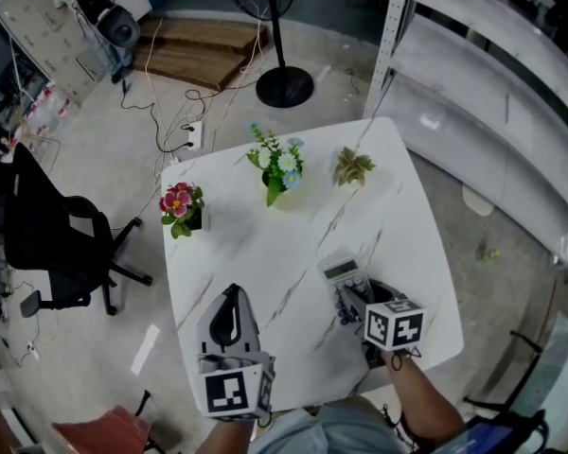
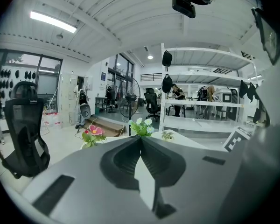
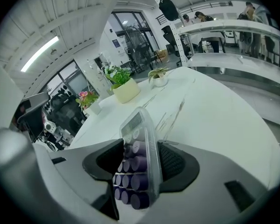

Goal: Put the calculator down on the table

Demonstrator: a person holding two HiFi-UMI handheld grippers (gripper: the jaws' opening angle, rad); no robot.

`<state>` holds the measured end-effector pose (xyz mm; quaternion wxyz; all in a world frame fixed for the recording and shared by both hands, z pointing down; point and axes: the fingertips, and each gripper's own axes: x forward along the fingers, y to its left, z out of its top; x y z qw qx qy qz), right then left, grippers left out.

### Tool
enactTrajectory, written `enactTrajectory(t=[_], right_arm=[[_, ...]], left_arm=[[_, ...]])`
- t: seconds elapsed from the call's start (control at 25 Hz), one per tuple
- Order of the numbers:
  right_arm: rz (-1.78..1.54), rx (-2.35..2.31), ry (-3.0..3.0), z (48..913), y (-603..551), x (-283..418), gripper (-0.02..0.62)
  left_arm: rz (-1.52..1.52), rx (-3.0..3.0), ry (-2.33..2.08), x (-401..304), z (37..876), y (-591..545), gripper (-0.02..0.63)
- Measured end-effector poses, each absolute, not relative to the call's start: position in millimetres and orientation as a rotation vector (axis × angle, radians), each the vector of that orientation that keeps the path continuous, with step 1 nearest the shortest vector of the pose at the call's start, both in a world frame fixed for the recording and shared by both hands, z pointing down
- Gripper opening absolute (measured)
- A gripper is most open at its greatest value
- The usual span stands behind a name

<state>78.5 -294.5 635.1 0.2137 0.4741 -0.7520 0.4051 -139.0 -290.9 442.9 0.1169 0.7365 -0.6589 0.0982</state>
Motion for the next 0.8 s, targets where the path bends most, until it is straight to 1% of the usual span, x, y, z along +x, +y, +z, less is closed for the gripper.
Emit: enactTrajectory(t=[0.28, 0.52, 0.68, 0.8], right_arm=[[1.137, 1.347, -2.065, 643.0, -294.5, 87.5, 0.260], [1.131, 1.369, -2.076, 641.1, -292.6, 95.5, 0.258], [1.082, 1.391, -2.119, 619.2, -293.6, 96.0, 0.258], [1.019, 1.409, -2.194, 585.6, -295.8, 92.4, 0.258]], left_arm=[[0.266, 2.171, -1.930, -137.0, 443.9, -290.4, 0.008], [0.295, 2.168, -1.925, -136.1, 443.7, -286.6, 0.008], [0.277, 2.180, -1.932, -129.6, 431.1, -284.2, 0.008], [0.255, 2.216, -1.941, -121.1, 411.2, -280.7, 0.008]])
